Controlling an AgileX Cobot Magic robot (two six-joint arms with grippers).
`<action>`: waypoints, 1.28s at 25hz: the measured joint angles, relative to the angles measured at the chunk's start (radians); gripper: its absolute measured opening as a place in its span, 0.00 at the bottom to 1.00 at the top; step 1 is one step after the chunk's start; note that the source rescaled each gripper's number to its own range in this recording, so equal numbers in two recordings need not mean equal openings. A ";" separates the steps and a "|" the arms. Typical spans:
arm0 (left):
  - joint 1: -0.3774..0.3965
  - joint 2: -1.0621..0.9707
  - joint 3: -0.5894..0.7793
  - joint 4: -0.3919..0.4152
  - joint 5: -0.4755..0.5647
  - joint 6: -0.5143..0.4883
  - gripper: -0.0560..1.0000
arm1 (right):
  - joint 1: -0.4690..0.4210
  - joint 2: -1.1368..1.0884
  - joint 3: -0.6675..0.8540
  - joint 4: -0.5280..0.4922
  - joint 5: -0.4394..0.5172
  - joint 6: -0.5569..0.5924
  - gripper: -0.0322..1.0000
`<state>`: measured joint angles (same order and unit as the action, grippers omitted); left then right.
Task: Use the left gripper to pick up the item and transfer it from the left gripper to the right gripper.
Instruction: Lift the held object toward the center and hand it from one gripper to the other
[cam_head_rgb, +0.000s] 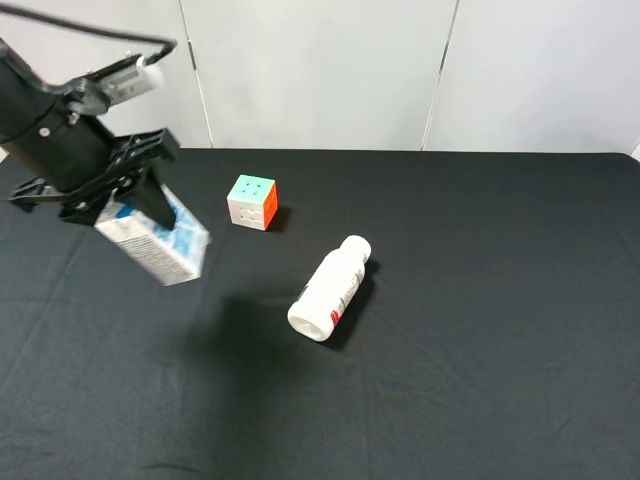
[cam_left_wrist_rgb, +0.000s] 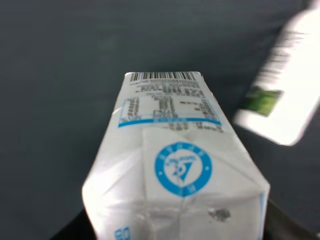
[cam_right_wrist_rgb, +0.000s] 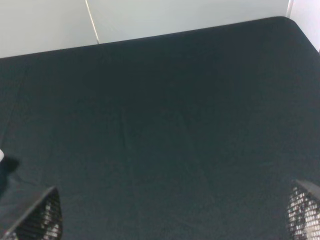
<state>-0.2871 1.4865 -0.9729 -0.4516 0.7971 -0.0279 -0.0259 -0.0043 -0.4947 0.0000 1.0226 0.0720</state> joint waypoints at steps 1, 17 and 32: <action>0.000 0.000 0.000 -0.047 -0.004 0.034 0.05 | 0.000 0.000 0.000 0.000 0.000 0.000 1.00; -0.006 0.001 0.000 -0.548 0.000 0.393 0.05 | 0.000 0.000 0.000 0.000 0.000 0.000 1.00; -0.096 0.012 0.000 -0.644 0.064 0.531 0.05 | 0.000 0.000 0.000 0.000 0.000 0.000 1.00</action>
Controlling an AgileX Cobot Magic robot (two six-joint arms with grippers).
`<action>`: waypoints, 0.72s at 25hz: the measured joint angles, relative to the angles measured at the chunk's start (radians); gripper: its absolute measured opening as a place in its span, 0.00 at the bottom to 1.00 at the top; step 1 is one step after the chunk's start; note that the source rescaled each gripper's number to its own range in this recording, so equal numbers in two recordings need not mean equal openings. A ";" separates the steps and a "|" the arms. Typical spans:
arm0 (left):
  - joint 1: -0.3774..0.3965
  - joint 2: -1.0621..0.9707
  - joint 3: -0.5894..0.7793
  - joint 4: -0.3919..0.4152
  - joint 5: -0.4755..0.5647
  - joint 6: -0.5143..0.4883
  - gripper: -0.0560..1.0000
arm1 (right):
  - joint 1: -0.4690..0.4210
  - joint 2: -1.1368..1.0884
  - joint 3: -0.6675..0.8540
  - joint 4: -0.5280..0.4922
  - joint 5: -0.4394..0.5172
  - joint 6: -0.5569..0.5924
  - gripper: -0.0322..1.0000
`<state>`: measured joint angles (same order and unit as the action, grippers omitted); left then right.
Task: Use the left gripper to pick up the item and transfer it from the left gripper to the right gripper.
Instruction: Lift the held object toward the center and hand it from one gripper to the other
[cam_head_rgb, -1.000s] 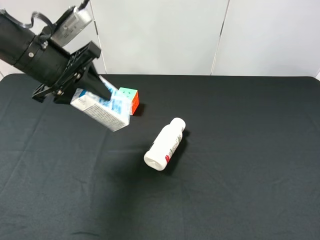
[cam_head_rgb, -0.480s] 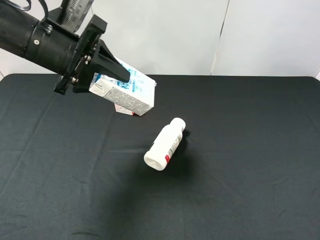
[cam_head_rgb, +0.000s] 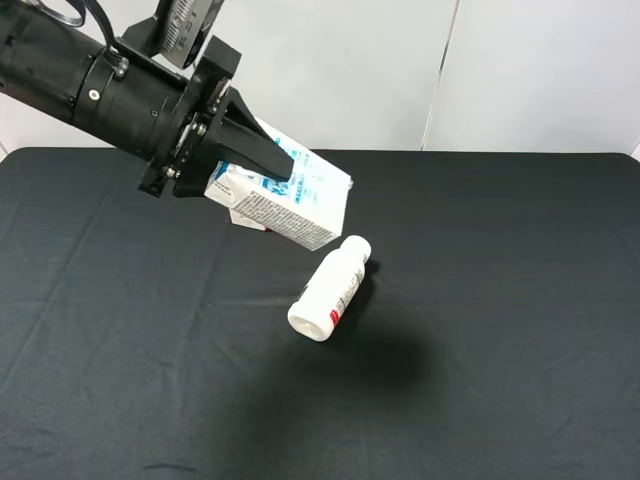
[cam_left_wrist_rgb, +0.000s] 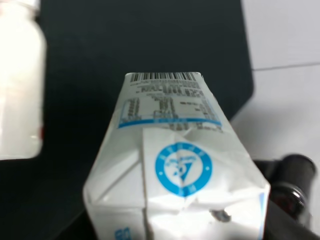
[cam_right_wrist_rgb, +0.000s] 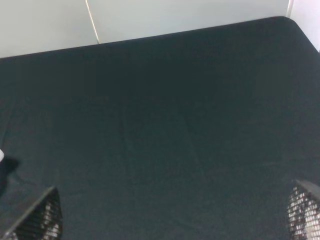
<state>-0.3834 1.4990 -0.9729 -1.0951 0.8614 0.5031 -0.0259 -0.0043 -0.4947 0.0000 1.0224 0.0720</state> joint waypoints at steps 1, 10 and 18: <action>0.000 0.000 0.000 -0.019 0.018 0.020 0.05 | 0.000 0.000 0.000 0.000 0.000 0.000 1.00; 0.000 0.000 0.000 -0.118 0.153 0.143 0.05 | 0.000 0.016 -0.007 0.078 0.000 -0.081 1.00; 0.000 0.000 0.000 -0.131 0.185 0.159 0.05 | 0.039 0.273 -0.111 0.251 -0.041 -0.355 1.00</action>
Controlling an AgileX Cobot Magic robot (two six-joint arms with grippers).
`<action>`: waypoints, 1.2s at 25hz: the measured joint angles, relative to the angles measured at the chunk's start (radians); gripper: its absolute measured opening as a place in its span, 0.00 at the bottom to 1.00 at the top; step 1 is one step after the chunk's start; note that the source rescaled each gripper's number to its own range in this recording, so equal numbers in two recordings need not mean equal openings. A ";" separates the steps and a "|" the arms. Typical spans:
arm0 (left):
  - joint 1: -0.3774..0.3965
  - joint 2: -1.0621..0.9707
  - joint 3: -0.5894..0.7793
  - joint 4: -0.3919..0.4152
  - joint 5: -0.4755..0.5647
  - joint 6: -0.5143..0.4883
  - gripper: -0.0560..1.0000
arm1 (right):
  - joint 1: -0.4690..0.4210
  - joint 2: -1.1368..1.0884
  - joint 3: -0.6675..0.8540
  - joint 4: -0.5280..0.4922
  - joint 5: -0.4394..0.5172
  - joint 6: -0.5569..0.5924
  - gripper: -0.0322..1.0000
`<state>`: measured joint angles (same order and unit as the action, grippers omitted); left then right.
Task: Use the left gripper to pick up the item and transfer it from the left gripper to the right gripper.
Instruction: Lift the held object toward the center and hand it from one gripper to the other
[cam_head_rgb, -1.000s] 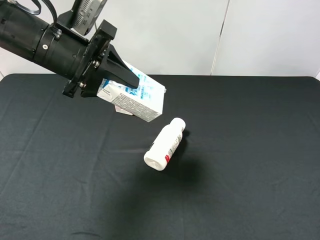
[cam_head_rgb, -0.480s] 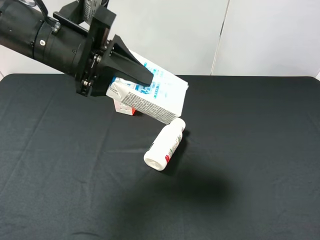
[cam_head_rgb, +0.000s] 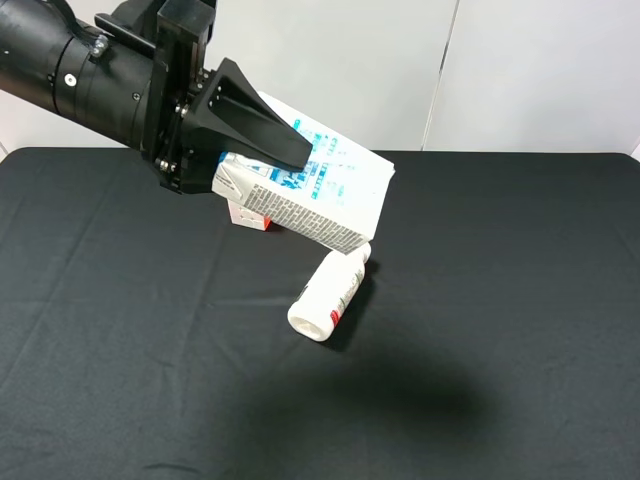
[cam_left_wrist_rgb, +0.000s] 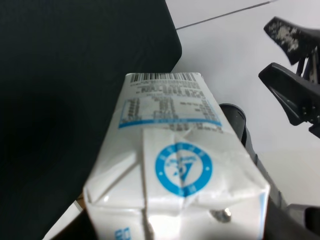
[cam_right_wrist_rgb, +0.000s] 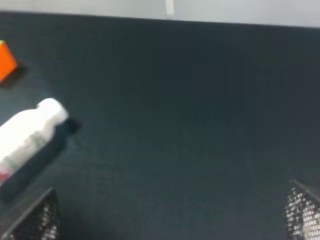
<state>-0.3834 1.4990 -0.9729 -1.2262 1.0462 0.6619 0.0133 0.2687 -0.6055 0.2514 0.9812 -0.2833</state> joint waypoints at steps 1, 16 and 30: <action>0.000 0.000 0.000 0.000 0.000 0.001 0.05 | 0.021 0.026 -0.007 0.018 -0.021 -0.031 1.00; 0.000 0.000 0.000 0.000 0.000 0.001 0.05 | 0.532 0.390 -0.187 0.016 -0.135 -0.199 1.00; 0.000 0.000 0.000 -0.003 0.000 0.001 0.05 | 0.806 0.734 -0.429 -0.029 -0.161 -0.209 1.00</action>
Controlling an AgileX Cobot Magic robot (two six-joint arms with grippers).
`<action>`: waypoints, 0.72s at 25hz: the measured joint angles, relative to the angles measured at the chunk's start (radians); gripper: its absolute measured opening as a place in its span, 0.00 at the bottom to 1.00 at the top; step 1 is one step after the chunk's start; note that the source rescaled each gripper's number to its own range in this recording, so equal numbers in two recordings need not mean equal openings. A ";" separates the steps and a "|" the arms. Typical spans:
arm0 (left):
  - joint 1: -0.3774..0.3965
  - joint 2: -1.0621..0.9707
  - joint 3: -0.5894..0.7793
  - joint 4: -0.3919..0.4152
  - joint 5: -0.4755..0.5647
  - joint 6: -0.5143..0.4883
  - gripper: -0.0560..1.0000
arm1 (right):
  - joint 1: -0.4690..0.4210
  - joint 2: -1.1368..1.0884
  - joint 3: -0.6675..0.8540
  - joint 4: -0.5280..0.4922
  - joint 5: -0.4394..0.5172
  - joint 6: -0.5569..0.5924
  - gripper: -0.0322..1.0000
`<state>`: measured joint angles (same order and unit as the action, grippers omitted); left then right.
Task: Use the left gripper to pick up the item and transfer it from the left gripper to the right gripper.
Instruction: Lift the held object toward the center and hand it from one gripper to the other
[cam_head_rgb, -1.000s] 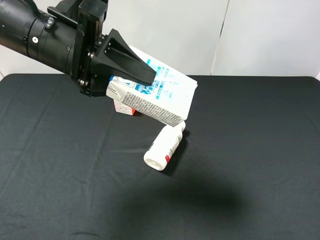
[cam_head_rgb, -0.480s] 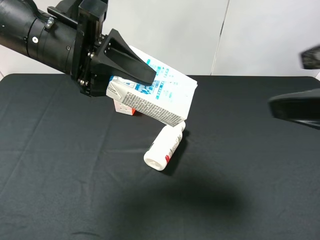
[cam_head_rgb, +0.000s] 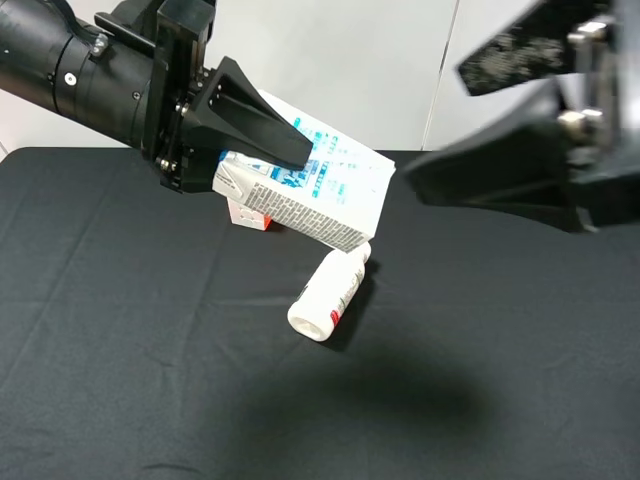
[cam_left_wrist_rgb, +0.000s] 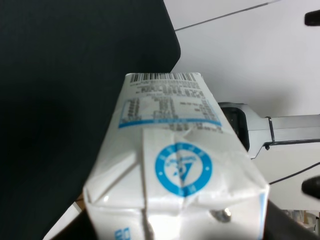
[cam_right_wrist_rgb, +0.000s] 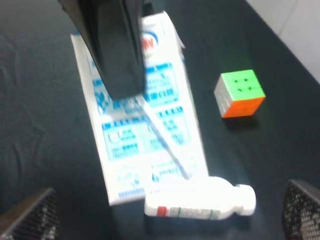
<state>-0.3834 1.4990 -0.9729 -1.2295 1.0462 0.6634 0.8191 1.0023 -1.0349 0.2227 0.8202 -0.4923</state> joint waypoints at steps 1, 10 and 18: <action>0.000 0.000 0.000 0.000 0.000 0.000 0.05 | 0.009 0.023 -0.011 -0.001 -0.001 0.000 1.00; 0.000 0.000 0.000 -0.009 -0.001 0.001 0.05 | 0.087 0.155 -0.044 -0.026 -0.015 0.024 1.00; 0.000 0.000 0.000 -0.015 -0.002 0.001 0.05 | 0.100 0.220 -0.048 -0.161 -0.050 0.149 1.00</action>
<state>-0.3834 1.4990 -0.9729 -1.2442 1.0445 0.6642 0.9190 1.2221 -1.0833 0.0618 0.7705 -0.3436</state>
